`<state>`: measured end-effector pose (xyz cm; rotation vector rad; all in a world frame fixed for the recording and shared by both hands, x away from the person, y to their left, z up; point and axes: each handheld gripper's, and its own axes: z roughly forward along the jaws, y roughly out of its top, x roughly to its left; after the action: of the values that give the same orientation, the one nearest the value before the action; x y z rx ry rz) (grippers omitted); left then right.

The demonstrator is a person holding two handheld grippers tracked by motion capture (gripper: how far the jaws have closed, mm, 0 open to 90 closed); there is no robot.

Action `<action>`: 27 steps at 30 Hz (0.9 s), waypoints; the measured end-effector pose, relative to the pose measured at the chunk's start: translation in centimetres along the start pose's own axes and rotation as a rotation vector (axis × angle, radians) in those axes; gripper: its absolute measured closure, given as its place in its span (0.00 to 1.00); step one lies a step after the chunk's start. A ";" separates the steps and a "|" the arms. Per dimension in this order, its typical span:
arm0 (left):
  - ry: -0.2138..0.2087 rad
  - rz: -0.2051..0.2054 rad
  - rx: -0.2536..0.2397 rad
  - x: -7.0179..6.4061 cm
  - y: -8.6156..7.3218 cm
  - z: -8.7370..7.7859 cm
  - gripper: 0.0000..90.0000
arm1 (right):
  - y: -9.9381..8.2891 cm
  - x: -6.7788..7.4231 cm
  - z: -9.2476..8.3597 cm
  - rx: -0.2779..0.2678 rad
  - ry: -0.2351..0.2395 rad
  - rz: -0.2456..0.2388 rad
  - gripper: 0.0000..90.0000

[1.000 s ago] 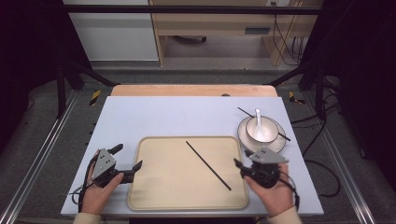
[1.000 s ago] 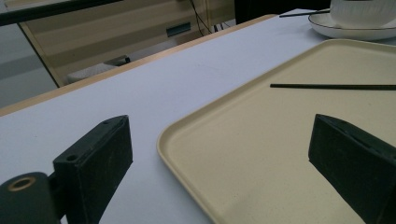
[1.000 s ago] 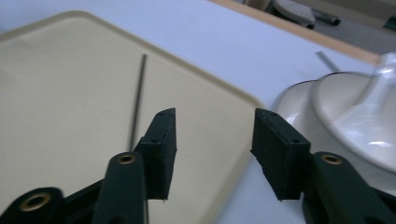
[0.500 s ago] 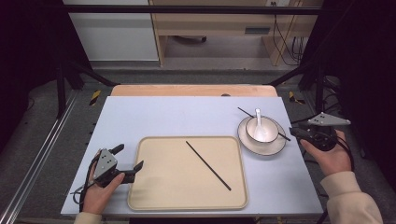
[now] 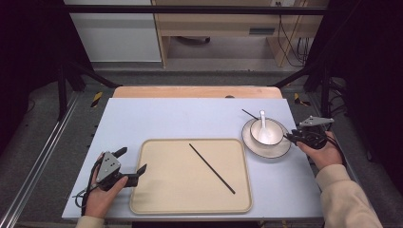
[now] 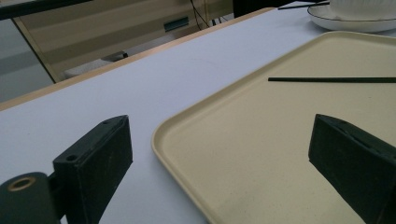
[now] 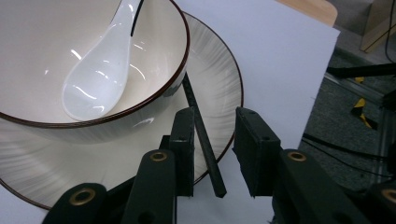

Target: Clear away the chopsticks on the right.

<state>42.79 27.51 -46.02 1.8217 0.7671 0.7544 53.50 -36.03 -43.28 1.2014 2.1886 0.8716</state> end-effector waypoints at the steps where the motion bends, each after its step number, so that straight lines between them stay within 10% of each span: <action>1: -0.003 0.001 0.001 0.0 0.0 0.0 0.07 | -0.1 0.1 0.4 0.004 0.008 -0.001 0.76; 27: -0.005 0.010 0.007 -0.1 0.0 0.0 0.07 | -0.3 0.7 1.9 0.046 0.051 -0.069 0.92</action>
<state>42.72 27.46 -46.00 1.8345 0.7588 0.7548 54.31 -34.92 -44.87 1.1292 2.2881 0.8356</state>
